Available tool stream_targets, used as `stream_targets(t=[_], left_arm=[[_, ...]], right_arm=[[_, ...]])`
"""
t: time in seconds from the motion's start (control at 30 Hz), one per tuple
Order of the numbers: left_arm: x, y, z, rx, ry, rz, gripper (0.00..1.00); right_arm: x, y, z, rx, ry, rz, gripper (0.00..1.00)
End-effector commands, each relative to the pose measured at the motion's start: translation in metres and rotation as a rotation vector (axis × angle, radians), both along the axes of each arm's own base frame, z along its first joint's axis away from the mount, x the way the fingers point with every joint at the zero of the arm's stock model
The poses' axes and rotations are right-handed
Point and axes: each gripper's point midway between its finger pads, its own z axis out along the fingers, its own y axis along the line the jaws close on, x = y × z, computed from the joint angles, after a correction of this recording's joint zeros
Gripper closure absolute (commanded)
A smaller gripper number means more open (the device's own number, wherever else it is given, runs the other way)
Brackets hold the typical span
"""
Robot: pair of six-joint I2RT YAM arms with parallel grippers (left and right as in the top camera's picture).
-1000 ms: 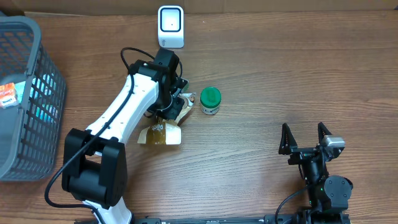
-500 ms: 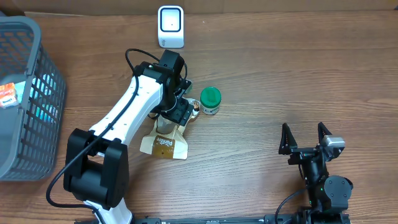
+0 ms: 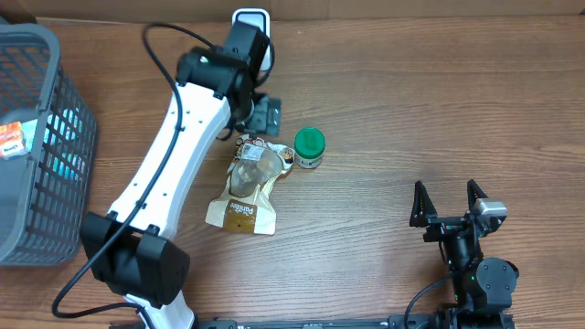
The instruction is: Scan the item barcode
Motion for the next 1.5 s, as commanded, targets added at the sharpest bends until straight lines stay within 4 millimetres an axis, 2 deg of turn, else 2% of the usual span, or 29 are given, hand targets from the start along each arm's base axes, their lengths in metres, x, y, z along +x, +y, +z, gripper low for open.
stream_targets(t=[0.0, 0.17, 0.37, 0.47, 0.57, 0.63, 0.77, 0.83, 0.9, 1.1, 1.23, 1.3, 1.37, 1.47], left_arm=[[0.011, 0.035, 0.033, 0.126, -0.137, 0.262, 0.0], [0.003, 0.057, 0.042, 0.238, -0.155, 0.324, 0.0], [0.01, 0.058, 0.049, 0.224, -0.174, 0.298, 0.01], [0.018, 0.063, 0.07, 0.187, -0.207, 0.259, 0.0], [0.025, 0.075, 0.105, 0.112, -0.273, 0.278, 0.0], [0.027, 0.092, 0.132, 0.071, -0.332, 0.328, 0.06], [0.018, 0.15, 0.18, 0.055, -0.442, 0.474, 0.16], [0.007, 0.186, 0.194, 0.066, -0.471, 0.563, 0.16], [-0.005, 0.221, 0.2, 0.081, -0.482, 0.659, 0.16], [-0.04, 0.319, 0.189, 0.003, -0.453, 0.945, 0.2], [-0.059, 0.372, 0.181, -0.06, -0.464, 1.082, 0.26], [-0.066, 0.393, 0.169, -0.072, -0.441, 1.135, 0.26], [-0.069, 0.41, 0.148, -0.076, -0.38, 1.177, 0.23], [-0.064, 0.42, 0.112, -0.088, -0.269, 1.199, 0.2]], right_arm=[[0.0, 0.001, -0.002, -0.001, -0.005, 0.005, 0.0], [0.0, 0.001, -0.002, -0.001, -0.005, 0.005, 0.0], [0.0, 0.001, -0.002, -0.001, -0.005, 0.005, 0.0], [0.0, 0.001, -0.002, -0.001, -0.005, 0.005, 0.0], [0.0, 0.001, -0.002, -0.001, -0.005, 0.005, 0.0], [0.0, 0.001, -0.002, -0.001, -0.005, 0.005, 0.0], [0.0, 0.001, -0.002, -0.001, -0.005, 0.005, 0.0], [0.0, 0.001, -0.002, -0.001, -0.005, 0.005, 0.0], [0.0, 0.001, -0.002, -0.001, -0.005, 0.005, 0.0], [0.0, 0.001, -0.002, -0.001, -0.005, 0.005, 0.0], [0.0, 0.001, -0.002, -0.001, -0.005, 0.005, 0.0], [0.0, 0.001, -0.002, -0.001, -0.005, 0.005, 0.0], [0.0, 0.001, -0.002, -0.001, -0.005, 0.005, 0.0], [0.0, 0.001, -0.002, -0.001, -0.005, 0.005, 0.0]])
